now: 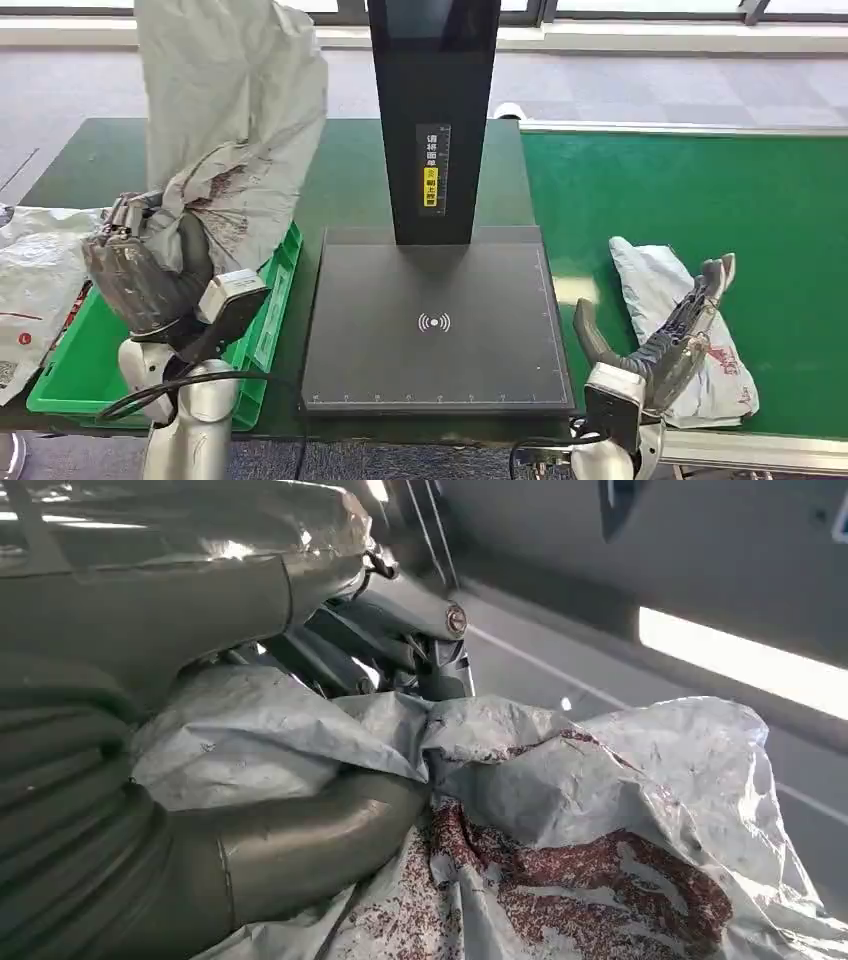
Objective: Moved the parcel from conveyor to table for the left to box.
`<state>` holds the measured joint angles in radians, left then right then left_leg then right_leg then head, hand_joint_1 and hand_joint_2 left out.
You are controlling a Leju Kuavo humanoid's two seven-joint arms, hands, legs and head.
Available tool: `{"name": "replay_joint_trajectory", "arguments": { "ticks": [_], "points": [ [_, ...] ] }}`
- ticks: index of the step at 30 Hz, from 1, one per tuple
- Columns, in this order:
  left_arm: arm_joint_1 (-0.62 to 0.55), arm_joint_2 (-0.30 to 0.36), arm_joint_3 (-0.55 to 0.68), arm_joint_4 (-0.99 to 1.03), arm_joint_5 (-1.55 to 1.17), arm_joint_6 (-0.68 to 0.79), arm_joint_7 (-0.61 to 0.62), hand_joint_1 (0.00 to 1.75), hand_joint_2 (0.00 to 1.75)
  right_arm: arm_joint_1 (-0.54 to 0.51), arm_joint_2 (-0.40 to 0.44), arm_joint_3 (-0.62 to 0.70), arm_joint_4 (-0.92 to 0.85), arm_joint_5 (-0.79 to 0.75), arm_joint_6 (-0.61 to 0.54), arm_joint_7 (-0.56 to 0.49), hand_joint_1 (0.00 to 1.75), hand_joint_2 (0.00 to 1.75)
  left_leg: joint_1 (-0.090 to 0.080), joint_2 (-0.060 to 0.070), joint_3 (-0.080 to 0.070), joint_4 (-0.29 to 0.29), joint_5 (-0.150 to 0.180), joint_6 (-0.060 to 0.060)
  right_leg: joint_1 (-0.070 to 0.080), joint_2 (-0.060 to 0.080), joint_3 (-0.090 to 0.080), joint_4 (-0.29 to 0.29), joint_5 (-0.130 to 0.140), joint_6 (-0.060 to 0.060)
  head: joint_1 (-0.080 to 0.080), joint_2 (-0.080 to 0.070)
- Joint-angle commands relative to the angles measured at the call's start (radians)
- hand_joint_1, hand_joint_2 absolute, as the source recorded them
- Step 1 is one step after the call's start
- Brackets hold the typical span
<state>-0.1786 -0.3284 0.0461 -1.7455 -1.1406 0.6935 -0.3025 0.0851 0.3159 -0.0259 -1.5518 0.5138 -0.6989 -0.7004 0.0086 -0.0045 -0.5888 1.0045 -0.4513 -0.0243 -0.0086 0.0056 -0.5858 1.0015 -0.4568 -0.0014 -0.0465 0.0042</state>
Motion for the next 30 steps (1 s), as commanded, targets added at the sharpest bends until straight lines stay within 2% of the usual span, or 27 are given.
{"name": "replay_joint_trajectory", "arguments": {
  "ticks": [1, 4, 5, 13, 14, 15, 16, 17, 19, 20, 21, 23, 25, 26, 28, 30],
  "points": [
    [0.006, -0.021, 0.143, -0.045, -0.038, 0.005, 0.031, 1.75, 1.75, 0.012, 0.033, -0.053, 0.001, -0.007, 0.001, 0.002, 0.0, 1.75, 0.0, 0.001, 0.003, -0.002, 0.0, 0.001, 0.0, 0.0, 0.002, -0.002, 0.0, 0.0, 0.0, 0.0],
    [-0.003, -0.021, 0.184, 0.006, -0.085, 0.005, 0.057, 1.75, 1.75, 0.026, 0.033, -0.058, -0.013, -0.009, 0.001, 0.002, 0.0, 1.75, 0.0, 0.001, 0.003, -0.002, 0.0, 0.0, 0.0, 0.0, 0.002, -0.001, 0.0, 0.0, 0.0, 0.0],
    [-0.055, -0.021, 0.229, 0.083, -0.089, 0.005, 0.037, 1.75, 1.75, 0.023, 0.033, -0.059, -0.011, -0.009, 0.001, 0.002, 0.0, 1.75, 0.0, 0.0, 0.004, -0.003, 0.0, 0.001, 0.0, -0.001, 0.003, -0.002, 0.0, 0.0, 0.0, 0.0],
    [-0.055, -0.021, 0.229, 0.083, -0.089, 0.005, 0.037, 1.75, 1.75, 0.023, 0.033, -0.059, -0.011, -0.009, 0.001, 0.002, 0.0, 1.75, 0.0, -0.001, 0.004, -0.003, 0.001, 0.001, 0.0, -0.002, 0.003, -0.003, 0.0, 0.0, 0.0, 0.0],
    [-0.014, -0.021, 0.212, 0.056, -0.089, 0.005, 0.05, 1.75, 1.75, 0.029, 0.033, -0.059, -0.016, -0.009, 0.001, 0.002, 0.0, 1.75, 0.0, -0.001, 0.003, -0.001, 0.0, 0.001, 0.0, -0.002, 0.002, -0.002, 0.0, 0.0, 0.0, 0.0],
    [-0.006, -0.021, 0.269, 0.078, -0.036, 0.005, -0.024, 1.75, 1.75, 0.002, 0.033, -0.064, 0.002, -0.001, 0.001, 0.002, 0.0, 1.75, 0.0, -0.001, 0.003, -0.002, 0.0, 0.001, 0.0, -0.002, 0.003, -0.002, 0.0, 0.0, 0.0, 0.0],
    [-0.009, -0.021, 0.219, 0.078, -0.109, 0.005, 0.074, 1.75, 1.75, 0.033, 0.033, -0.059, -0.023, -0.009, 0.001, 0.002, 0.0, 1.75, 0.0, 0.0, 0.005, -0.003, 0.0, 0.001, 0.0, -0.001, 0.004, -0.003, 0.0, 0.0, 0.0, 0.0],
    [-0.053, -0.021, 0.282, 0.151, -0.085, 0.005, 0.024, 1.75, 1.75, 0.029, 0.033, -0.057, -0.021, -0.009, 0.001, 0.002, 0.0, 1.75, 0.0, 0.0, 0.004, -0.002, 0.0, 0.001, 0.0, -0.001, 0.003, -0.002, 0.0, 0.0, 0.0, 0.0],
    [-0.012, -0.021, 0.241, 0.141, -0.127, 0.005, 0.098, 1.75, 1.75, 0.038, 0.033, -0.057, -0.031, -0.011, 0.001, 0.002, 0.0, 1.75, -0.001, -0.001, 0.003, -0.002, 0.001, 0.0, 0.0, -0.002, 0.003, -0.002, 0.0, 0.0, 0.0, 0.0],
    [-0.021, -0.021, 0.273, 0.183, -0.128, 0.005, 0.085, 1.75, 1.75, 0.04, 0.033, -0.055, -0.034, -0.011, 0.001, 0.002, 0.0, 1.75, -0.001, -0.001, 0.005, -0.004, 0.001, 0.001, 0.0, -0.002, 0.004, -0.003, 0.0, 0.0, 0.0, 0.0],
    [-0.098, -0.021, 0.384, 0.311, -0.106, 0.005, -0.007, 1.75, 1.75, 0.039, 0.033, -0.053, -0.033, -0.009, 0.001, 0.002, 0.0, 1.75, -0.001, -0.001, 0.004, -0.002, 0.0, 0.0, -0.001, -0.001, 0.004, -0.002, 0.0, 0.0, 0.0, 0.0],
    [-0.07, -0.021, 0.388, 0.368, -0.084, 0.005, -0.021, 1.75, 1.75, 0.038, 0.033, -0.058, -0.033, -0.011, 0.001, 0.002, 0.0, 1.75, -0.001, -0.002, 0.006, -0.004, 0.002, 0.0, -0.001, -0.003, 0.005, -0.003, 0.0, -0.001, 0.0, 0.0],
    [-0.063, -0.021, 0.35, 0.377, -0.146, 0.005, 0.082, 1.75, 1.75, 0.041, 0.033, -0.056, -0.035, -0.01, 0.001, 0.002, 0.0, 1.75, -0.001, -0.002, 0.007, -0.005, 0.002, 0.0, -0.001, -0.003, 0.006, -0.004, 0.0, 0.0, 0.0, 0.0],
    [-0.035, -0.021, 0.363, 0.37, -0.116, 0.005, 0.051, 1.75, 1.75, 0.04, 0.033, -0.053, -0.037, -0.006, 0.001, 0.002, 0.0, 1.75, -0.001, -0.002, 0.004, -0.002, 0.001, 0.0, -0.001, -0.002, 0.003, -0.002, 0.0, 0.0, 0.0, 0.0],
    [-0.073, -0.021, 0.407, 0.429, -0.151, 0.005, 0.087, 1.75, 1.75, 0.039, 0.033, -0.053, -0.032, -0.009, 0.001, 0.002, 0.0, 1.75, -0.001, 0.001, 0.005, -0.004, 0.001, 0.001, 0.0, 0.0, 0.004, -0.003, 0.0, 0.0, 0.0, 0.0],
    [-0.08, -0.021, 0.466, 0.455, -0.119, 0.005, 0.06, 1.75, 1.75, 0.034, 0.033, -0.047, -0.023, -0.009, 0.001, 0.002, 0.0, 1.75, -0.001, 0.001, 0.006, -0.004, 0.001, 0.001, 0.0, 0.0, 0.004, -0.004, 0.001, 0.0, 0.0, 0.0]
  ]
}}
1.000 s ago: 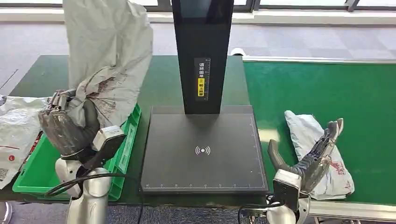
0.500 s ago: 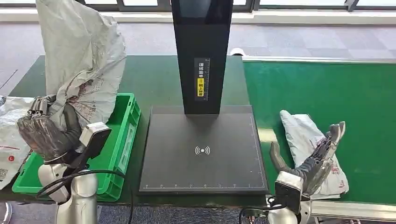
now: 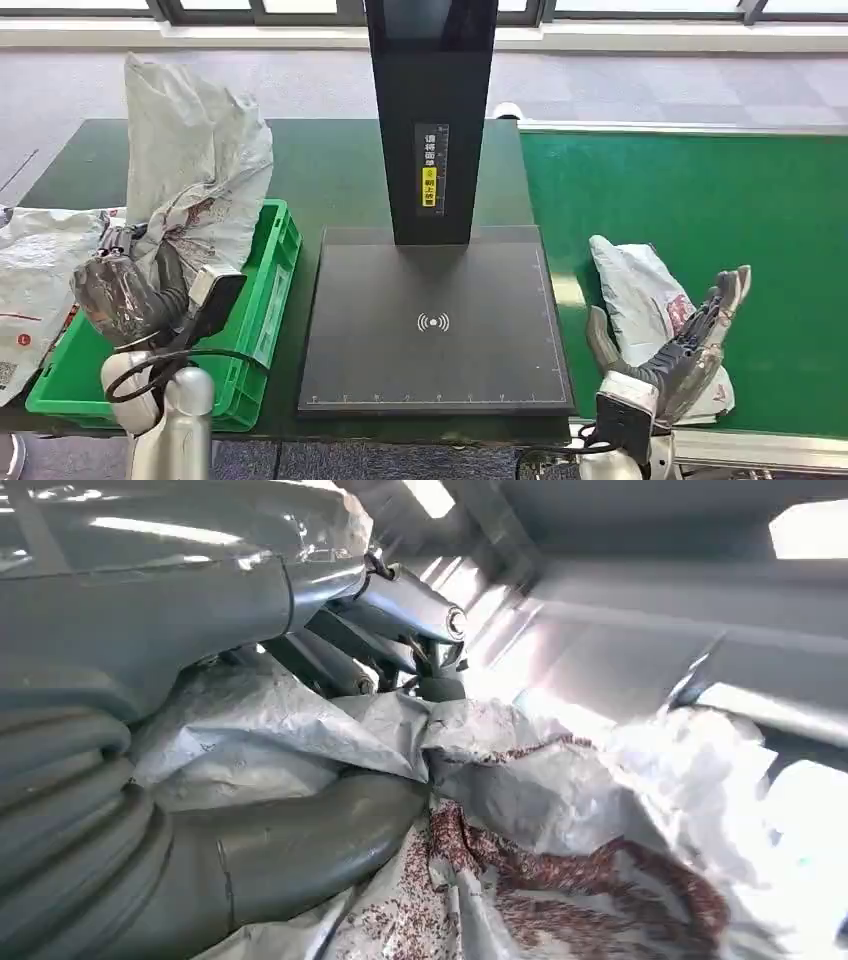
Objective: Moved the parcel from conveyor to table for the left to box.
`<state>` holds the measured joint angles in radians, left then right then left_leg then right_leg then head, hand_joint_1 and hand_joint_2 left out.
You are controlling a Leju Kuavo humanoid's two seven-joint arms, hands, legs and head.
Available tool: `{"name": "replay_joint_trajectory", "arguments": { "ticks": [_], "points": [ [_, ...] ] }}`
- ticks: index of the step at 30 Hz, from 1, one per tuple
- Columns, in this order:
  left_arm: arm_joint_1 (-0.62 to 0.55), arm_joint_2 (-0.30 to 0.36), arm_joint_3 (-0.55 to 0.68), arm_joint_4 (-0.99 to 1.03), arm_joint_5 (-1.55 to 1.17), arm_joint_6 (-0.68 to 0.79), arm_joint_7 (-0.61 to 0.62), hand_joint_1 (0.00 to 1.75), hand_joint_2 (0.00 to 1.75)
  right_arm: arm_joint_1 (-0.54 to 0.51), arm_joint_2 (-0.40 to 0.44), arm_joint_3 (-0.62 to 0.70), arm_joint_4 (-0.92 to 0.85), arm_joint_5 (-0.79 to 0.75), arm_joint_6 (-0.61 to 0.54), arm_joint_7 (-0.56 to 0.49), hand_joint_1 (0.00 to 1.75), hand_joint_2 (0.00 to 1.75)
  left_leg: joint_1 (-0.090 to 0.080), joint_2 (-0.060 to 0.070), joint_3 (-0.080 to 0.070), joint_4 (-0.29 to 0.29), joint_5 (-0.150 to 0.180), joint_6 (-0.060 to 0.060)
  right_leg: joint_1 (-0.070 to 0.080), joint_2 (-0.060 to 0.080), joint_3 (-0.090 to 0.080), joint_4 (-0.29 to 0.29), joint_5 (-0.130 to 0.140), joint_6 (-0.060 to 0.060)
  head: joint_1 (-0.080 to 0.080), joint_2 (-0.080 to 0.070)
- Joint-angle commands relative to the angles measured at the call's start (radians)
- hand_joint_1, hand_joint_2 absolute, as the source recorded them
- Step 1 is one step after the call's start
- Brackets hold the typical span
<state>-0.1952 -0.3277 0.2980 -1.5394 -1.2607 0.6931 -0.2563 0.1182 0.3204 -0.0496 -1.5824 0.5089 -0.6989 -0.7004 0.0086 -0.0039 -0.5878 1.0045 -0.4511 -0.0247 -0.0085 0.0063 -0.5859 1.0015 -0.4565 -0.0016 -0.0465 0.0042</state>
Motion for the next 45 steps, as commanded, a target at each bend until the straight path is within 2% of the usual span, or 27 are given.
{"name": "replay_joint_trajectory", "arguments": {
  "ticks": [1, 21, 35, 36, 38, 39, 45],
  "points": [
    [-0.063, -0.021, 0.231, 0.253, 0.01, 0.005, 0.004, 1.75, 1.75, -0.002, 0.029, -0.023, 0.011, -0.004, 0.001, 0.002, 0.0, 1.75, -0.001, 0.0, 0.004, -0.002, 0.0, 0.001, -0.001, -0.001, 0.003, -0.001, 0.0, 0.0, 0.0, 0.0],
    [-0.014, -0.021, 0.306, 0.086, 0.081, 0.005, 0.095, 1.75, 1.75, -0.013, 0.029, -0.012, 0.036, 0.002, 0.001, 0.002, 0.0, 1.75, 0.0, 0.002, 0.002, -0.002, -0.001, 0.001, 0.0, 0.001, 0.003, -0.002, 0.0, 0.0, 0.0, 0.0],
    [-0.014, -0.021, 0.306, 0.086, 0.081, 0.005, 0.095, 1.75, 1.75, -0.013, 0.029, -0.012, 0.036, 0.002, 0.001, 0.002, 0.0, 1.75, 0.0, 0.001, 0.002, -0.002, 0.0, 0.001, 0.0, 0.0, 0.003, -0.002, 0.0, 0.0, 0.0, 0.0],
    [-0.009, -0.021, 0.302, 0.071, 0.078, 0.005, 0.097, 1.61, 1.75, -0.015, 0.029, -0.012, 0.039, 0.001, 0.001, 0.002, 0.0, 1.75, 0.0, 0.001, 0.001, -0.001, 0.0, 0.0, 0.0, 0.0, 0.002, -0.001, 0.0, 0.0, 0.0, 0.0],
    [-0.007, -0.021, 0.302, 0.057, 0.087, 0.005, 0.097, 1.61, 1.75, -0.015, 0.029, -0.011, 0.04, 0.002, 0.001, 0.002, 0.0, 1.75, 0.0, 0.001, 0.001, -0.001, 0.0, 0.0, 0.0, 0.0, 0.002, -0.001, 0.0, 0.0, 0.0, 0.0],
    [-0.002, -0.021, 0.3, 0.039, 0.083, 0.005, 0.104, 0.0, 1.75, -0.017, 0.029, -0.009, 0.043, 0.002, 0.001, 0.002, 0.0, 1.75, 0.0, 0.002, 0.001, -0.001, -0.001, 0.001, 0.0, 0.0, 0.002, -0.001, 0.0, 0.0, 0.0, 0.0],
    [0.014, -0.021, 0.327, -0.032, 0.153, 0.005, 0.071, 0.0, 1.75, -0.025, 0.029, 0.004, 0.057, 0.002, 0.001, 0.002, 0.0, 1.75, 0.0, 0.003, 0.002, -0.001, -0.001, 0.001, 0.0, 0.001, 0.002, -0.001, 0.0, 0.0, 0.0, 0.0]
  ]
}}
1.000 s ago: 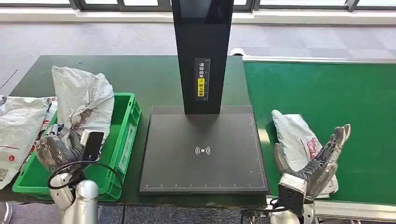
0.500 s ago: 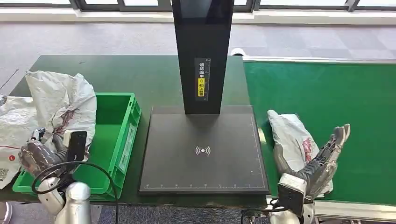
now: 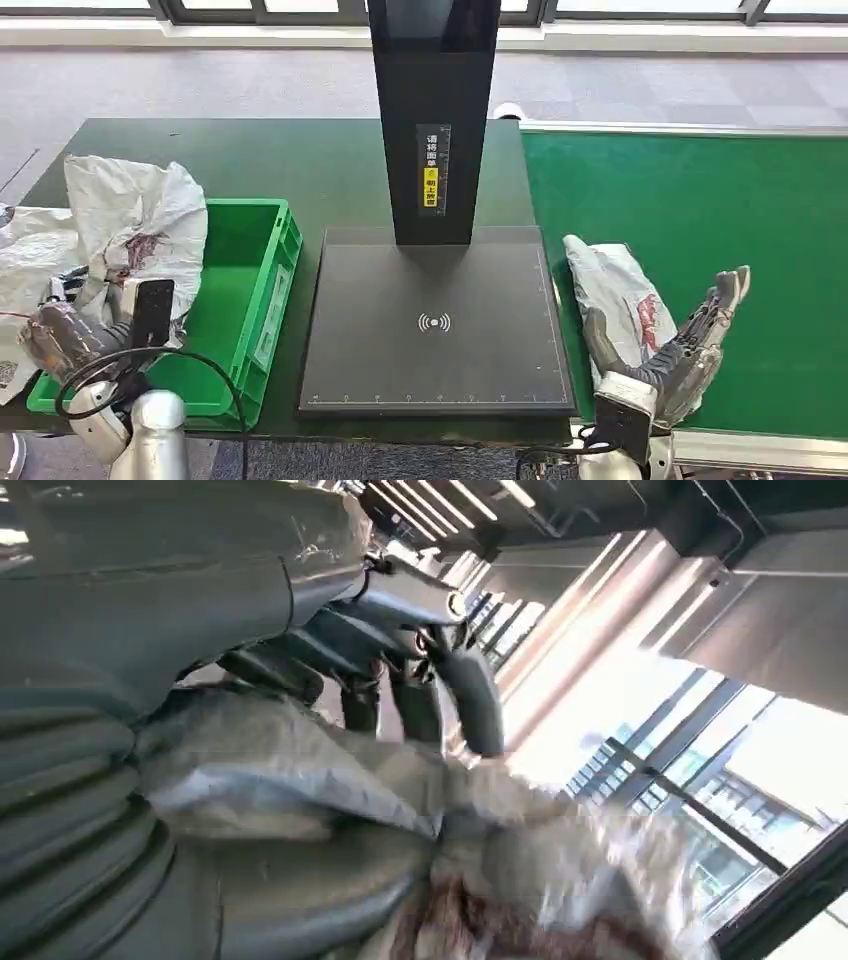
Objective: Moved the parcel from conveyor to table for the left to box.
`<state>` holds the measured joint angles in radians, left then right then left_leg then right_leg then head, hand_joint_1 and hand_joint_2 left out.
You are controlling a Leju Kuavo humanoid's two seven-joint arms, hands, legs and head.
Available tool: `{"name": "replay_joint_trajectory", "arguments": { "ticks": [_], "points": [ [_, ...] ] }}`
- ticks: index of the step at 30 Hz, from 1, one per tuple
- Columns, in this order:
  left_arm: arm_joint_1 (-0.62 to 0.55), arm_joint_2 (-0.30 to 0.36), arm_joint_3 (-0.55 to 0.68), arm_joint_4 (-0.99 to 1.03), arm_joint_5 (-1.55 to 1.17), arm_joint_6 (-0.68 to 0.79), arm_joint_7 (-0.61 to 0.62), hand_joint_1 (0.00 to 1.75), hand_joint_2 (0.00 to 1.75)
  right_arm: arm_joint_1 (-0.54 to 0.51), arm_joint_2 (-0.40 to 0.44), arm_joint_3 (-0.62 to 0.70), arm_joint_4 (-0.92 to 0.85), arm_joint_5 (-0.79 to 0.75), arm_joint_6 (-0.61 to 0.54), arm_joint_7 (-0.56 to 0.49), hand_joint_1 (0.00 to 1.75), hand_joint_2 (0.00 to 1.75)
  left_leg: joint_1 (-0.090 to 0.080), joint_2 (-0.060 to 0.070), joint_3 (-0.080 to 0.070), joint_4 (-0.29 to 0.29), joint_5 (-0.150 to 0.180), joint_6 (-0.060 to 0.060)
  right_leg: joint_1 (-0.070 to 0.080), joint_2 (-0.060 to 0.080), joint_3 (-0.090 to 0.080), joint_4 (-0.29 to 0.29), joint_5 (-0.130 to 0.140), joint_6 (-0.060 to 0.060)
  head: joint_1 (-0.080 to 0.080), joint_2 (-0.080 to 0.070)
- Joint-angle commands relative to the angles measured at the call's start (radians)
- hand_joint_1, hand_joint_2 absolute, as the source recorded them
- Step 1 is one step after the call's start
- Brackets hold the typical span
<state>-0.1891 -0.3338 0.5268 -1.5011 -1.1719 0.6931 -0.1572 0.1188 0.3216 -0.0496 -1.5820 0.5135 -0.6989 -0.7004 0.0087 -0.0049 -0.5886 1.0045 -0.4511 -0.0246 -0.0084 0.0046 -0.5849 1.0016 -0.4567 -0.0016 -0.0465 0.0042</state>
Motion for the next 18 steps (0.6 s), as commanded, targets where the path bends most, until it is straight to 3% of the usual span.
{"name": "replay_joint_trajectory", "arguments": {
  "ticks": [1, 5, 15, 18],
  "points": [
    [0.006, -0.015, 0.113, -0.078, 0.09, 0.005, -0.053, 0.0, 1.75, -0.028, 0.027, 0.004, 0.061, -0.002, 0.001, 0.002, 0.0, 1.75, 0.0, 0.005, 0.006, -0.004, -0.001, 0.001, 0.0, 0.004, 0.004, -0.004, 0.001, 0.0, 0.0, 0.0],
    [-0.013, -0.015, 0.168, -0.079, 0.168, 0.005, -0.16, 0.0, 1.75, -0.035, 0.027, -0.002, 0.065, -0.005, 0.001, 0.002, 0.0, 1.75, 0.0, 0.004, 0.002, -0.001, -0.001, 0.0, 0.0, 0.003, 0.001, -0.001, 0.0, 0.0, 0.0, 0.0],
    [-0.037, -0.015, 0.162, -0.053, 0.213, 0.005, -0.204, 0.0, 1.75, -0.044, 0.027, -0.029, 0.088, -0.01, 0.001, 0.002, 0.0, 1.75, 0.0, 0.002, 0.002, -0.002, 0.0, 0.001, 0.0, 0.002, 0.002, -0.002, 0.001, 0.0, 0.0, 0.0],
    [-0.077, -0.015, 0.212, 0.051, 0.356, 0.005, -0.346, 0.0, 1.75, -0.063, 0.027, -0.095, 0.13, -0.018, 0.001, 0.002, 0.0, 1.75, 0.0, 0.0, 0.004, -0.003, 0.001, 0.001, 0.0, -0.001, 0.004, -0.003, 0.001, 0.0, 0.0, 0.0]
  ]
}}
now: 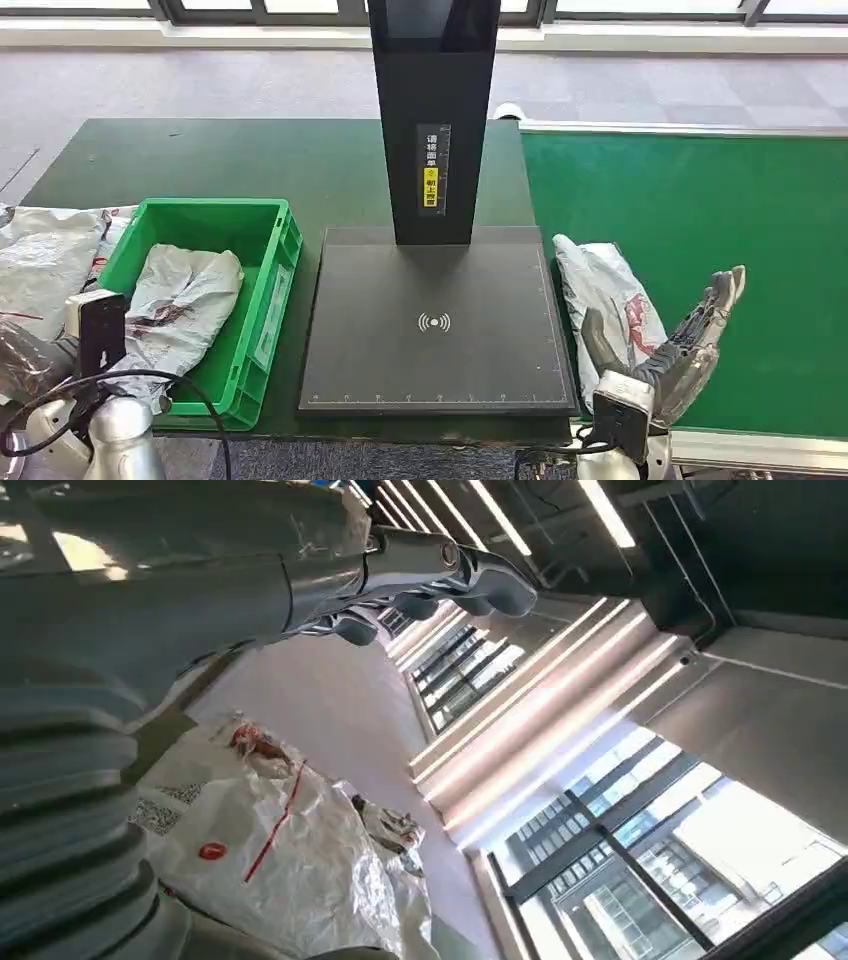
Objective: Moved the parcel from conveyor to table for the left to box.
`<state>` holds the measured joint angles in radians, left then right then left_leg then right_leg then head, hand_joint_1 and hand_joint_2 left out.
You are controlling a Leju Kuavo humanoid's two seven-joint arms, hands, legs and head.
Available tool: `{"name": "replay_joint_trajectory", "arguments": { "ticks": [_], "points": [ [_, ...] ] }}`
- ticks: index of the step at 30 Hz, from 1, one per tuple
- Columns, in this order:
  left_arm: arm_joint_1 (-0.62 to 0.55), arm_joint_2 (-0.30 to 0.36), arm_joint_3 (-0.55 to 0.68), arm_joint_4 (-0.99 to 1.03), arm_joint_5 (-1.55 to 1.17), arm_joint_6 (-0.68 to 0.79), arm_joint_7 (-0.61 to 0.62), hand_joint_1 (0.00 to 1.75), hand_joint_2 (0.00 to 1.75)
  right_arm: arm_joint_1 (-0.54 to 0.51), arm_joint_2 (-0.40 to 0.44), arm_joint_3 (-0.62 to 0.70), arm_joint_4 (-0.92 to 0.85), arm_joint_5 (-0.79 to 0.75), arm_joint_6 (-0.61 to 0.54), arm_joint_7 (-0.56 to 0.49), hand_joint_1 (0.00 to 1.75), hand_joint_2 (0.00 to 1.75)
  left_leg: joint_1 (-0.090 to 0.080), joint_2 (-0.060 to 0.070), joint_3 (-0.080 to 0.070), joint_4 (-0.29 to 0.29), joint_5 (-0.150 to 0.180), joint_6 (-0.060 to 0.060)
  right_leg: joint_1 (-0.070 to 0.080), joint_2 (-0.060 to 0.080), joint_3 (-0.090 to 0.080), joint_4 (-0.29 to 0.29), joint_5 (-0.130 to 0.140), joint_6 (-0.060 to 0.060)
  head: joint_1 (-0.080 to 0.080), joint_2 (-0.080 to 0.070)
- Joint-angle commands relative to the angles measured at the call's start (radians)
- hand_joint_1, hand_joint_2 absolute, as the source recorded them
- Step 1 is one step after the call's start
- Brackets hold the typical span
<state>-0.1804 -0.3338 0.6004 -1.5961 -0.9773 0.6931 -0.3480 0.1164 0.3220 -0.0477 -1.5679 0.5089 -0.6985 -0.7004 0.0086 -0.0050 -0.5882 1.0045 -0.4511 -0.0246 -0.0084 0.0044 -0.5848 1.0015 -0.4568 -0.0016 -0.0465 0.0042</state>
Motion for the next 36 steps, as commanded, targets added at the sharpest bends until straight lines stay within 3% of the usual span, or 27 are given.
{"name": "replay_joint_trajectory", "arguments": {
  "ticks": [1, 12, 15, 16, 17, 18, 19, 21, 23, 24, 25, 29, 33, 36],
  "points": [
    [-0.092, -0.015, 0.15, 0.159, 0.178, 0.005, -0.176, 0.0, 1.75, -0.064, 0.027, -0.111, 0.126, -0.017, 0.0, 0.002, 0.0, 1.75, 0.0, 0.0, 0.003, -0.003, 0.001, 0.001, 0.0, 0.0, 0.003, -0.002, 0.001, 0.0, 0.0, 0.0],
    [-0.101, -0.015, 0.178, 0.177, 0.227, 0.005, -0.231, 0.0, 1.75, -0.084, 0.027, -0.195, 0.177, -0.014, 0.0, 0.002, 0.0, 1.75, 0.0, 0.001, 0.004, -0.003, 0.001, 0.001, 0.0, 0.0, 0.004, -0.003, 0.001, 0.0, 0.0, 0.0],
    [-0.1, -0.015, 0.169, 0.196, 0.28, 0.005, -0.301, 0.0, 1.75, -0.157, 0.027, -0.355, 0.321, 0.095, 0.0, 0.031, 0.0, 1.75, 0.0, 0.001, 0.004, -0.003, 0.001, 0.001, 0.0, 0.0, 0.004, -0.003, 0.001, 0.0, 0.0, 0.0],
    [-0.056, -0.015, 0.056, 0.091, 0.24, 0.005, -0.178, 0.0, 1.75, -0.187, 0.027, -0.39, 0.357, 0.145, 0.0, 0.061, 0.0, 1.75, 0.0, 0.0, 0.003, -0.002, 0.001, 0.001, 0.0, 0.0, 0.004, -0.003, 0.001, 0.0, 0.0, 0.0],
    [-0.043, -0.015, 0.02, 0.118, 0.282, 0.005, -0.209, 0.0, 1.75, -0.189, 0.027, -0.427, 0.383, 0.217, 0.0, 0.113, 0.0, 1.75, 0.001, 0.001, 0.003, -0.002, 0.001, 0.001, 0.001, 0.0, 0.003, -0.004, 0.001, 0.001, 0.0, 0.0],
    [-0.033, -0.015, 0.008, 0.138, 0.316, 0.005, -0.245, 0.0, 1.75, -0.218, 0.027, -0.483, 0.424, 0.259, 0.0, 0.103, 0.0, 1.75, 0.001, 0.001, 0.003, -0.003, 0.001, 0.001, 0.001, 0.0, 0.004, -0.004, 0.002, 0.001, 0.0, 0.0],
    [0.006, -0.015, -0.099, 0.04, 0.275, 0.005, -0.134, 0.0, 1.75, -0.253, 0.027, -0.56, 0.487, 0.316, 0.0, 0.089, 0.0, 1.75, 0.0, -0.001, 0.002, -0.001, 0.0, 0.001, 0.0, -0.002, 0.003, -0.002, 0.0, 0.0, 0.0, 0.0],
    [0.007, -0.015, -0.134, 0.132, 0.422, 0.005, -0.234, 0.0, 1.75, -0.336, 0.02, -0.673, 0.593, 0.445, 0.0, 0.094, 0.0, 1.75, 0.0, -0.001, 0.004, -0.004, 0.002, 0.001, 0.0, -0.001, 0.004, -0.005, 0.002, 0.001, 0.0, 0.0],
    [0.009, -0.015, -0.158, 0.173, 0.457, 0.005, -0.277, 0.0, 1.75, -0.369, 0.003, -0.681, 0.656, 0.443, 0.0, 0.097, 0.0, 1.75, 0.0, -0.001, 0.004, -0.002, 0.001, 0.001, 0.001, -0.002, 0.005, -0.004, 0.001, 0.001, 0.0, 0.0],
    [0.029, -0.015, -0.209, 0.178, 0.428, 0.005, -0.26, 0.0, 1.75, -0.389, -0.041, -0.629, 0.74, 0.347, 0.01, 0.077, 0.0, 1.75, 0.0, -0.001, 0.005, -0.003, 0.001, 0.002, 0.0, -0.001, 0.005, -0.005, 0.002, 0.001, 0.0, 0.0],
    [-0.002, -0.015, -0.189, 0.253, 0.438, 0.005, -0.312, 0.0, 1.75, -0.408, -0.057, -0.639, 0.773, 0.374, 0.0, 0.089, 0.0, 1.75, -0.001, 0.0, 0.004, -0.003, 0.002, 0.001, -0.001, 0.0, 0.003, -0.004, 0.002, 0.001, 0.0, 0.0],
    [0.012, -0.015, -0.25, 0.274, 0.409, 0.005, -0.274, 0.0, 1.75, -0.443, -0.075, -0.639, 0.83, 0.45, 0.0, 0.17, 0.0, 1.75, -0.001, -0.001, 0.005, -0.003, 0.002, 0.003, -0.001, -0.001, 0.005, -0.004, 0.002, 0.002, 0.0, 0.0],
    [0.024, -0.015, -0.294, 0.275, 0.386, 0.005, -0.262, 0.0, 1.75, -0.495, -0.123, -0.605, 0.96, 0.362, 0.032, 0.11, 0.0, 1.75, -0.001, 0.0, 0.005, -0.004, 0.002, 0.003, -0.001, 0.0, 0.005, -0.005, 0.004, 0.001, 0.0, 0.0],
    [0.02, -0.015, -0.281, 0.287, 0.383, 0.005, -0.26, 0.0, 1.75, -0.529, -0.154, -0.579, 1.026, 0.397, 0.0, 0.148, 0.0, 1.75, -0.002, -0.002, 0.005, -0.003, 0.003, 0.003, -0.002, -0.002, 0.005, -0.004, 0.003, 0.001, 0.0, 0.0]
  ]
}}
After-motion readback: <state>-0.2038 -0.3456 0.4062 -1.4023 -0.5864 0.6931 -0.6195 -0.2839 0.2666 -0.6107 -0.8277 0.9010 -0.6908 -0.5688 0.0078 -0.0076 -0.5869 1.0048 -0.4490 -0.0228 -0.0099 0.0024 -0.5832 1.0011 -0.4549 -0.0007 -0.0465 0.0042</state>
